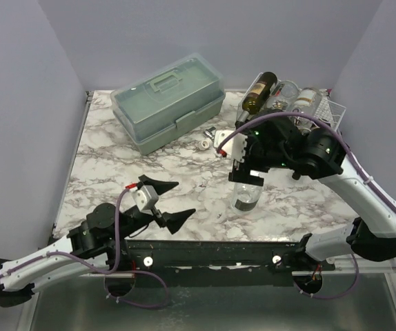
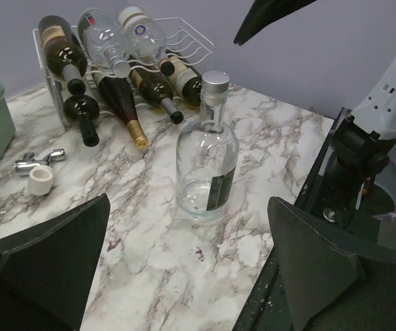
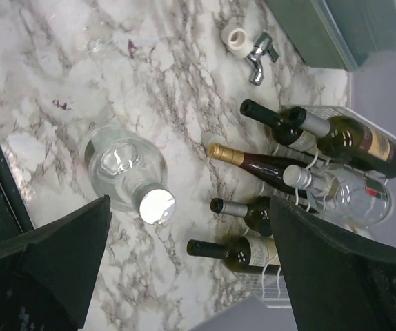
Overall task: Take the wine bottle off the wine rack
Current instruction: Place the wine bottle at the center of the board, then move the wine bottle to the center of the board.
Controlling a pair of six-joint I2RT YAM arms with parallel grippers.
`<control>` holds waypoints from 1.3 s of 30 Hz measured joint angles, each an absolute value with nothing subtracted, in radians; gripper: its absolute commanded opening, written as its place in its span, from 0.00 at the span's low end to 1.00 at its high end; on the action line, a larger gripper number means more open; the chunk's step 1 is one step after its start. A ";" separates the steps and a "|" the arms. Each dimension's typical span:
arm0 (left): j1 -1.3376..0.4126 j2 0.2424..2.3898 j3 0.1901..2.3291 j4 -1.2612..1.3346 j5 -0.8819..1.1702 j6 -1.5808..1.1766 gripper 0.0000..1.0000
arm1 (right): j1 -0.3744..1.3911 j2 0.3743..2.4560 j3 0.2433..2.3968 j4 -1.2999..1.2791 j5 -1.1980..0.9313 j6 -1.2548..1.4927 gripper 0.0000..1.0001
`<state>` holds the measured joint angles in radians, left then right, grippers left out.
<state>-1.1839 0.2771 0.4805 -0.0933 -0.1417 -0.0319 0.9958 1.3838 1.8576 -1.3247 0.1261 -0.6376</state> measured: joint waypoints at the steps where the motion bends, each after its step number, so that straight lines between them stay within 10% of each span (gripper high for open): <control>1: -1.184 0.302 0.480 -0.074 -0.142 -0.048 0.99 | 0.977 1.374 1.851 -1.303 0.127 -0.618 1.00; 20: -1.184 0.675 0.543 0.130 -0.177 -0.292 0.98 | 0.244 1.272 1.459 -0.819 -0.251 -0.214 1.00; 39: -1.187 0.841 0.693 0.126 -0.346 -0.482 0.98 | 0.075 0.944 0.946 -0.375 -0.622 0.070 1.00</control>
<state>-1.1866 0.8410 0.6933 0.1257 -0.3458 -0.4820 0.0753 0.9436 0.9459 -0.3748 -0.6220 0.0696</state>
